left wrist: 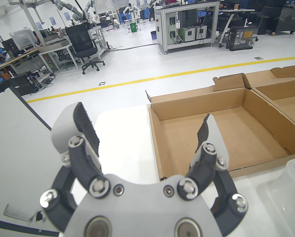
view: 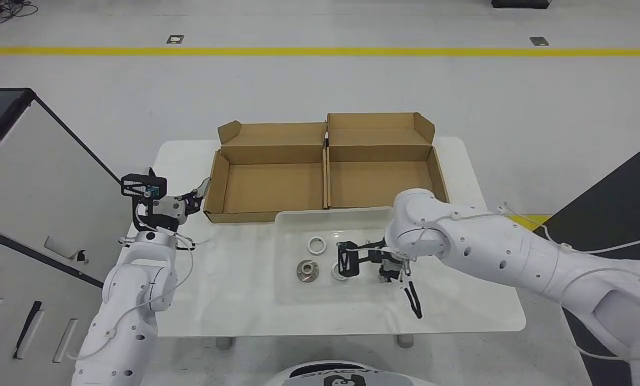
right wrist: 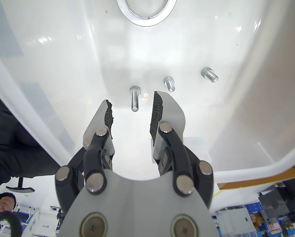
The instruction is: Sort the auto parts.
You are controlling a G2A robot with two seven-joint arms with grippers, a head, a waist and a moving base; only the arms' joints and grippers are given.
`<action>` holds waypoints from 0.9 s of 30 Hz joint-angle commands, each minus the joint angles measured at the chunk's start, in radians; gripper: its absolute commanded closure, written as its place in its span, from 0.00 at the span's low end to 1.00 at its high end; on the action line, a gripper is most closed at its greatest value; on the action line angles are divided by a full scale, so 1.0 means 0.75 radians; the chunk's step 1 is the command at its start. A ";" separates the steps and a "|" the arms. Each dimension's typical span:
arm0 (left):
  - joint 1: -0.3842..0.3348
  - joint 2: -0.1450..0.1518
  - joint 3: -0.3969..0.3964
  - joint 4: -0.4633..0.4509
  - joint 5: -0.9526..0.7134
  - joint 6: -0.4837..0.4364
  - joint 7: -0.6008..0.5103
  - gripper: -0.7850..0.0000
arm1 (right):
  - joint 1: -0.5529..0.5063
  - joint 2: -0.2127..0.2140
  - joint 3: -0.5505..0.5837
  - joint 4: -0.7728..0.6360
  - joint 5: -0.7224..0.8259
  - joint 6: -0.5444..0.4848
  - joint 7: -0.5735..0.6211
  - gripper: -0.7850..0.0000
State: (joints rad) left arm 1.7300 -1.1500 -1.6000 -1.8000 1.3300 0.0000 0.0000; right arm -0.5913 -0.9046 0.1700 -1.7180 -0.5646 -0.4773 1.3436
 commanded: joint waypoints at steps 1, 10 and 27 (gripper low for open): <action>0.000 0.000 0.000 0.000 0.000 0.000 0.000 0.00 | -0.002 -0.003 0.000 0.009 -0.003 -0.004 -0.004 0.52; 0.000 0.000 0.000 0.000 0.000 0.000 0.000 0.00 | -0.007 -0.014 0.000 0.032 -0.008 -0.015 -0.015 0.55; 0.000 0.000 0.000 0.000 0.000 0.000 0.000 0.00 | -0.020 -0.036 0.000 0.091 -0.025 -0.057 -0.057 1.00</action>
State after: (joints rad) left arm 1.7300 -1.1500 -1.6000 -1.8000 1.3300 0.0000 0.0000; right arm -0.6081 -0.9309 0.1700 -1.6512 -0.5847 -0.5205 1.3004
